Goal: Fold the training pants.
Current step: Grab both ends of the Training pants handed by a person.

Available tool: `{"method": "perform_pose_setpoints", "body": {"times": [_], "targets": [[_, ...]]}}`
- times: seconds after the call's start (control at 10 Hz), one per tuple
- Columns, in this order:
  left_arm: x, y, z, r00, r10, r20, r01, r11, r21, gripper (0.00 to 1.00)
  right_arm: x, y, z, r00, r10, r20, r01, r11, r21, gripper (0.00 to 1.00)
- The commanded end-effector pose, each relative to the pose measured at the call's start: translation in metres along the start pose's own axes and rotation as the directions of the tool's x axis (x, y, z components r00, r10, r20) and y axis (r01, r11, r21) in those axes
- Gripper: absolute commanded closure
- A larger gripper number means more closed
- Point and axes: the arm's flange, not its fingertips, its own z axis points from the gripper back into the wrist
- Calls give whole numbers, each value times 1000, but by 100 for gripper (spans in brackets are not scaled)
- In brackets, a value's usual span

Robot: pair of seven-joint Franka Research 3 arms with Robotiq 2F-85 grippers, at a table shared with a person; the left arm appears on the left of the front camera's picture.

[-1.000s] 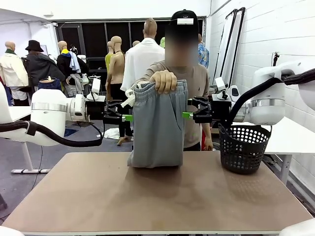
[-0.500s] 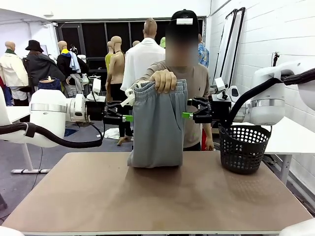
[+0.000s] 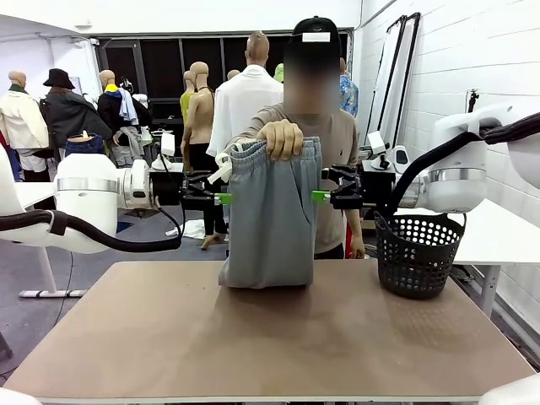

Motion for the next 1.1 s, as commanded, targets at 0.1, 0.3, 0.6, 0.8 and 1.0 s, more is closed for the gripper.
{"method": "perform_pose_setpoints", "body": {"times": [0.1, 0.3, 0.6, 0.8, 1.0], "targets": [[1, 1, -15, 999, 0, 41, 0, 1000, -4, 0, 1, -14, -7, 1000, -2, 20, 2, 999, -39, 0], [4, 1, -19, 999, 8, 41, -8, 1000, -1, 0, 0, -18, -8, 1000, 1, 22, 0, 999, -49, 0], [5, 3, -26, 999, 1, 44, -2, 1000, 15, 0, -2, -22, -16, 1000, -15, 22, 16, 999, -38, 0], [3, 6, -30, 999, 2, 50, -3, 1000, 20, 0, -3, -24, -22, 999, -22, 27, 23, 999, -32, 0], [1, 10, -34, 998, 3, 56, -4, 1000, 26, 0, -4, -26, -25, 999, -30, 24, 31, 999, -27, 0]]}}
